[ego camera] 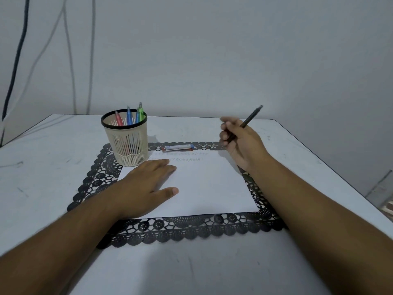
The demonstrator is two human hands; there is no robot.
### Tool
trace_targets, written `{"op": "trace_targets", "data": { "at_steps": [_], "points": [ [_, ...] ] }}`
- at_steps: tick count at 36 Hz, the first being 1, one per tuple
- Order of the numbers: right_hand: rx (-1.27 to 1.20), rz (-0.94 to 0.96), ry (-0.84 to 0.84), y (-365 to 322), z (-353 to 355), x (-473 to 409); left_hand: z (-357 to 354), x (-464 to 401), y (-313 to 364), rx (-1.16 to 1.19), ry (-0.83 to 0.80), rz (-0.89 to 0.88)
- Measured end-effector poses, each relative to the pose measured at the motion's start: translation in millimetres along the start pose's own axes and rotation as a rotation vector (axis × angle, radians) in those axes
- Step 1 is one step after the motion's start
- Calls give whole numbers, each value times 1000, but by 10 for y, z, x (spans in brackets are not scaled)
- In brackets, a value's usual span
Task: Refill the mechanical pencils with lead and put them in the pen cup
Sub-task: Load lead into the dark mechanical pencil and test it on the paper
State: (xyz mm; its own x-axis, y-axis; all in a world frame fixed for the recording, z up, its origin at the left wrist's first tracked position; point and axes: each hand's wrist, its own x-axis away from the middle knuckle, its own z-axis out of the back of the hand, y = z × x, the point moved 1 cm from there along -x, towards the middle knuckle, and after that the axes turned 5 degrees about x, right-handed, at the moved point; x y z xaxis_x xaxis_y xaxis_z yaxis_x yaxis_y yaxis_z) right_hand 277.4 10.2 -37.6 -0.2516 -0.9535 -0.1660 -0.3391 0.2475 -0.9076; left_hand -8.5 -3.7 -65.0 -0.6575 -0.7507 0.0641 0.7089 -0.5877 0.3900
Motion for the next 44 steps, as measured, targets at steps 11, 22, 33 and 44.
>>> {"op": "trace_targets", "data": {
  "at_steps": [11,22,33,44],
  "points": [
    [-524,-132,-58,-178,80,124,-16,-16,-36,10,6,-7],
    [-465,-109,-93,-149,20,162,-17,-9,-35,3,-2,-3],
    [-366,-119,-102,-154,-25,152,4,4,10,-7,-1,-5],
    [361,-31,2,22,9,110,1,-3,8,-12,0,-10]
  ]
}}
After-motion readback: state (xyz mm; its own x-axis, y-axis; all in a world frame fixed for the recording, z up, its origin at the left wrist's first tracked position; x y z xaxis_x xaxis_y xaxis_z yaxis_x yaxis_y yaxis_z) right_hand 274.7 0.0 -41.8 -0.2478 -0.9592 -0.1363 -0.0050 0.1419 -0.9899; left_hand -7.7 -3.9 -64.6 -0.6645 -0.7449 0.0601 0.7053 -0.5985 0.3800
